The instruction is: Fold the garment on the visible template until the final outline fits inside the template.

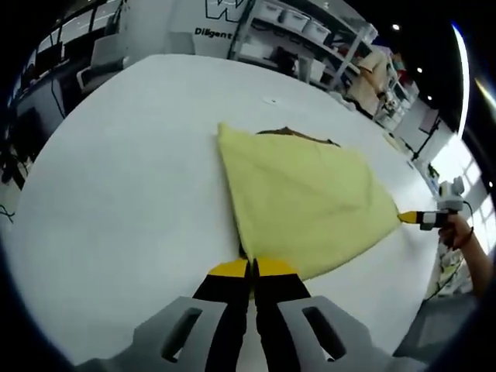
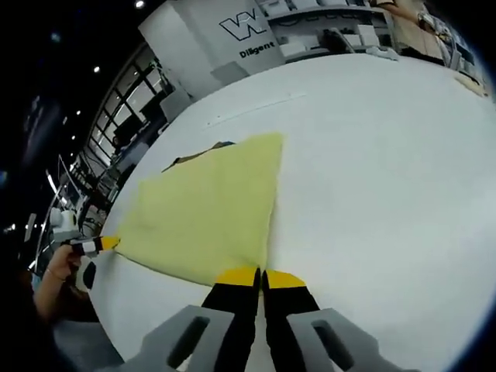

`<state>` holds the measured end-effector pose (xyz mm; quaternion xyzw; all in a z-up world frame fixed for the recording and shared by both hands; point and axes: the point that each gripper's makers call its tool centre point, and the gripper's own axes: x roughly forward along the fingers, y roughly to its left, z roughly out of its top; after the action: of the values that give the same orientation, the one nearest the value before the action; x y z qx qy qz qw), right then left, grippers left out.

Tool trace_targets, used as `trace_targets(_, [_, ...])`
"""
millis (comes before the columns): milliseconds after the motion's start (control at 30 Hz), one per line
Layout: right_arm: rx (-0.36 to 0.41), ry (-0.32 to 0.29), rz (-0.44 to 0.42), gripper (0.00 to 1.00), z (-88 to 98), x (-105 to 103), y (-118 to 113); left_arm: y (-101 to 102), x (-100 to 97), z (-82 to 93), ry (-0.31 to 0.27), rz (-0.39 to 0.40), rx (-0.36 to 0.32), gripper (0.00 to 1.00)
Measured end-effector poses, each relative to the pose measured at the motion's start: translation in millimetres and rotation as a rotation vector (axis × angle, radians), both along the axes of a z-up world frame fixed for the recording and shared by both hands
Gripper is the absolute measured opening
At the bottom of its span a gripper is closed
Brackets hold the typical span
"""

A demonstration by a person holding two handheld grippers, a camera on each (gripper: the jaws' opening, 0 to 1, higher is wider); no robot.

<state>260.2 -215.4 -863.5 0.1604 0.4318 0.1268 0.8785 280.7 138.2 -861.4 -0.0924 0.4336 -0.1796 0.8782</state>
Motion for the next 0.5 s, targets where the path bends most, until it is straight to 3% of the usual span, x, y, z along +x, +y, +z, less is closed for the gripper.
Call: trace_targets(500, [-0.019,0.041,0.043,0.00,0.3,-23,3,0,-20.8,-0.2,0.044,0.020,-0.023,0.00])
